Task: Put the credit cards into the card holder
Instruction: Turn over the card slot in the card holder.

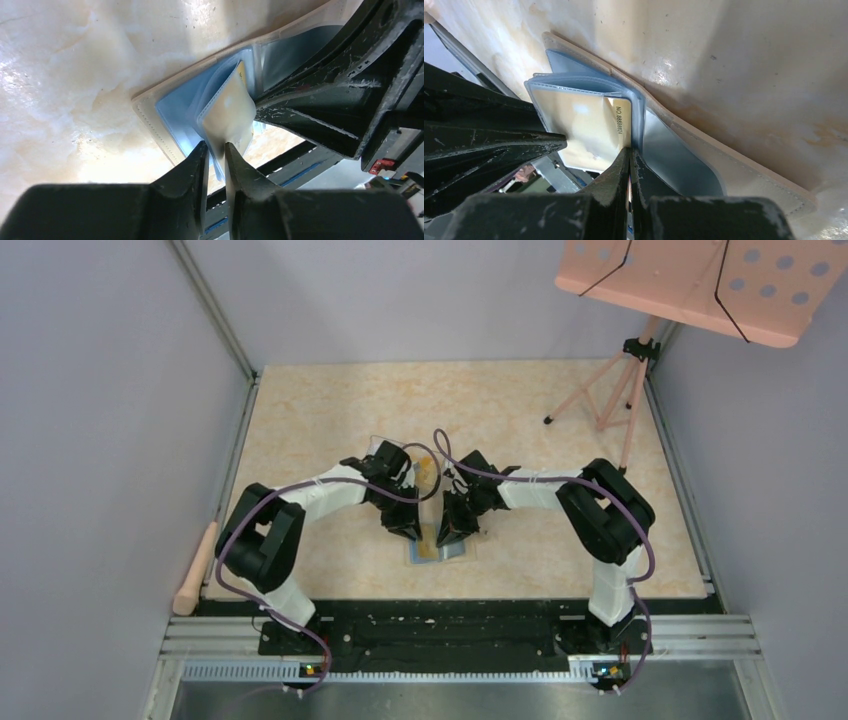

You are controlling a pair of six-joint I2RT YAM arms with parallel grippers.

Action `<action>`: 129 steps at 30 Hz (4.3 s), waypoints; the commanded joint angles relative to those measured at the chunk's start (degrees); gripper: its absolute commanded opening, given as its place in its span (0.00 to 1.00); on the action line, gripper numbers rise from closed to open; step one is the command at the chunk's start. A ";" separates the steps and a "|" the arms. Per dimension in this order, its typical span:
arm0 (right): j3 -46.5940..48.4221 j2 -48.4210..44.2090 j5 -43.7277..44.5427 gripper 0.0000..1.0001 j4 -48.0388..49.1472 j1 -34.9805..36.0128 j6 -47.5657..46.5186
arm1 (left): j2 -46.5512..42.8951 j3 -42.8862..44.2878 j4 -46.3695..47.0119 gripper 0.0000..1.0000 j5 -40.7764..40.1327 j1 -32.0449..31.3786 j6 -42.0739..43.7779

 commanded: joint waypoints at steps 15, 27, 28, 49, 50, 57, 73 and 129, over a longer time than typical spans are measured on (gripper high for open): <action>1.58 0.56 0.50 0.00 -2.51 0.64 -1.15 | 6.82 11.73 -12.93 0.35 -8.55 -5.58 7.04; 1.00 0.13 0.44 0.00 -2.48 0.63 -1.29 | 4.48 11.50 -10.84 0.22 -6.02 -6.15 5.36; 0.96 -0.01 0.41 0.00 -2.47 0.64 -1.33 | 3.98 11.63 -10.86 0.22 -5.86 -6.15 5.21; -0.42 -1.46 -0.42 0.00 -0.96 0.64 -0.16 | 5.70 13.66 -14.45 0.36 -5.55 -6.39 7.18; -0.36 -1.46 -0.50 0.00 -0.97 0.63 -0.18 | 6.21 13.66 -14.83 0.36 -6.20 -6.48 7.44; -0.35 -1.59 -0.60 0.00 -0.84 0.70 0.42 | 8.82 13.46 -14.06 0.43 -5.04 -7.19 8.78; -1.08 -2.86 -0.76 0.00 -1.00 0.66 1.11 | 14.05 18.62 -20.94 0.48 -12.76 -12.00 9.67; -1.20 -11.85 -4.04 0.37 -0.55 -6.72 3.40 | 12.04 25.24 -18.80 0.06 -1.85 -6.85 8.74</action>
